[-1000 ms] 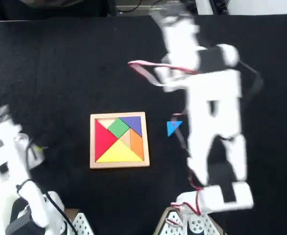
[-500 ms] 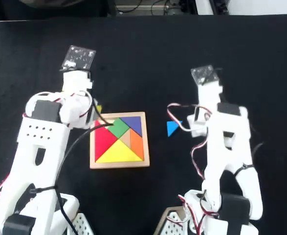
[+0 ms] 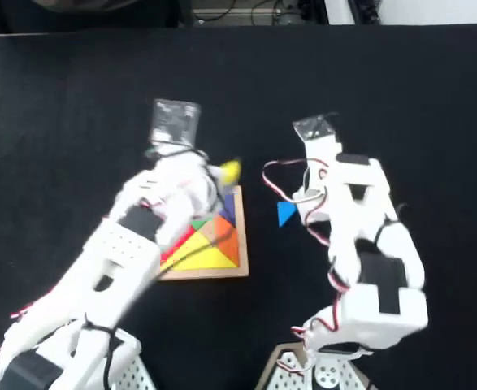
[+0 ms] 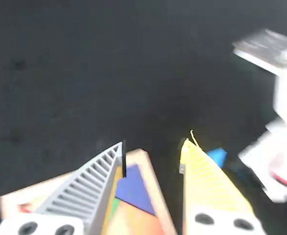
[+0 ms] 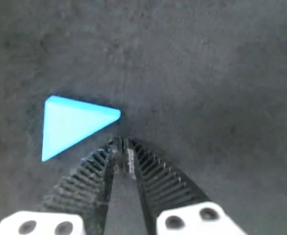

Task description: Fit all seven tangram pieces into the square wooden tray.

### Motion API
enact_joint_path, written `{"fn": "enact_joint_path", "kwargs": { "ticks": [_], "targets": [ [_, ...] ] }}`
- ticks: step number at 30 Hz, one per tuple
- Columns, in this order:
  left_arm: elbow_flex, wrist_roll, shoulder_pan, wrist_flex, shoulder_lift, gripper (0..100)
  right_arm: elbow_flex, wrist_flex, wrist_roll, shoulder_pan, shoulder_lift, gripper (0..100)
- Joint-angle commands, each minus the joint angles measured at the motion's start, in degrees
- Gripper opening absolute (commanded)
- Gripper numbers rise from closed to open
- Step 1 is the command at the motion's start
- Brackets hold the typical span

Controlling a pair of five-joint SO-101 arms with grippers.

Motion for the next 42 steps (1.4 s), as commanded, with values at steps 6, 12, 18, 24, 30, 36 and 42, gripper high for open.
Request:
{"fn": "enact_joint_path", "kwargs": {
  "ticks": [6,12,18,24,30,36,42],
  "targets": [
    [-0.31,0.62,0.48,-2.29,7.12,20,-9.36,-0.88,-0.70,-4.04,2.68,1.1],
    [-0.22,0.53,0.31,-1.93,8.97,20,-17.27,-0.62,-1.05,-11.43,6.46,1.1],
    [-0.66,0.53,-5.23,-1.93,8.97,20,-25.19,3.87,-1.14,-13.19,11.47,1.1],
    [-0.04,-5.45,-4.00,-0.44,8.97,20,-30.73,14.86,-1.05,-6.51,3.47,1.1],
    [-9.19,-33.14,6.73,15.82,9.93,20,-21.93,20.57,-1.05,2.11,-15.96,1.1],
    [-30.20,-51.25,9.63,33.76,19.60,20,2.68,5.98,-0.88,10.02,-28.97,1.1],
    [-43.91,-55.21,13.85,35.34,38.33,20,13.76,-3.25,-4.22,11.25,-29.93,1.1]
  ]
}}
